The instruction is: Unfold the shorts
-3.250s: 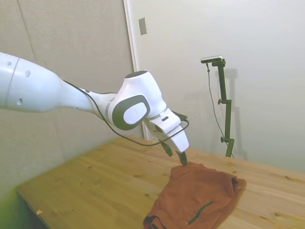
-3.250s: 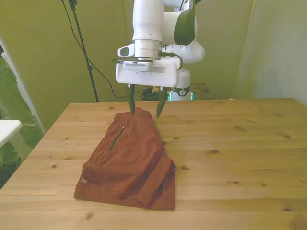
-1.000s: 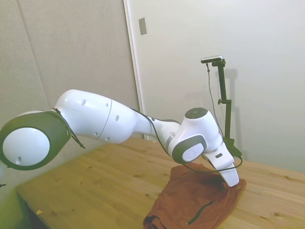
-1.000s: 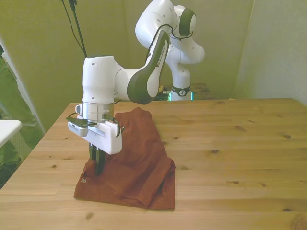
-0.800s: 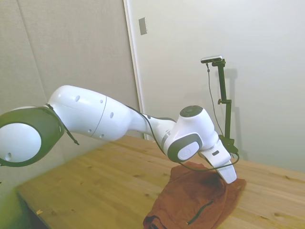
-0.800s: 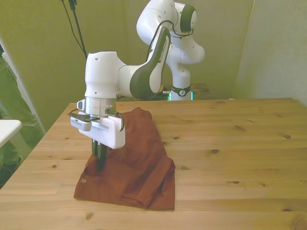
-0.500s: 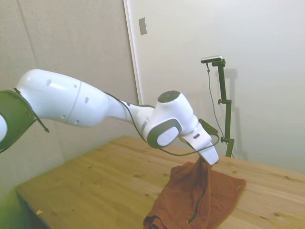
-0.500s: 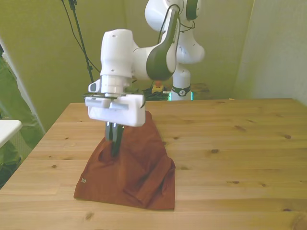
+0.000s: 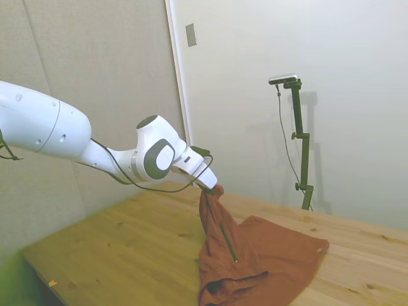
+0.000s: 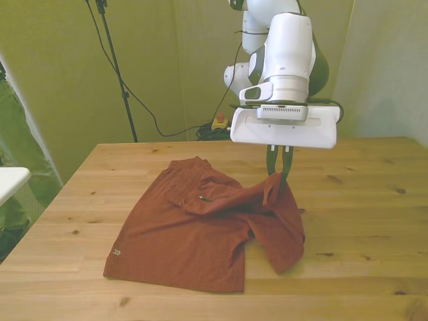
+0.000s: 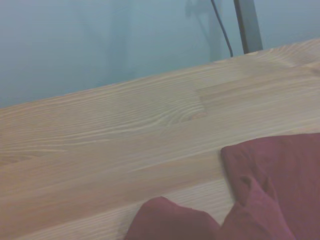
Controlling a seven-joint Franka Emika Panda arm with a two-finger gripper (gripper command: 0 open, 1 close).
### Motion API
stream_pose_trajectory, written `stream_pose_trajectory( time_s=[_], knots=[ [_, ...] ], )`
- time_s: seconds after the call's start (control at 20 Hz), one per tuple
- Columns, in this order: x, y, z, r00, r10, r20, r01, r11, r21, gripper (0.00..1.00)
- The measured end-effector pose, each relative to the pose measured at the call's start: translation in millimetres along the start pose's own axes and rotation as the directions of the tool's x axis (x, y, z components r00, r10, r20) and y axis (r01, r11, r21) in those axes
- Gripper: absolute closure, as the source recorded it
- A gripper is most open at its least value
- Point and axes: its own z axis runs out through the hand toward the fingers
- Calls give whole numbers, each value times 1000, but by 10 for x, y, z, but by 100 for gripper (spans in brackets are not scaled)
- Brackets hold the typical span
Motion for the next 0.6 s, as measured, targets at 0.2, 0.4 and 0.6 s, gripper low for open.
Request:
stream_pose_trajectory(
  time_s=[0.2, 0.4, 0.6],
  knots=[
    [-330, -221, 0, 998, -57, -9, 57, 998, 11, 100],
    [-877, -498, 135, 990, -144, 4, 144, 989, -10, 0],
    [-1169, -576, 301, 978, -205, 36, 207, 976, -69, 0]
  ],
)
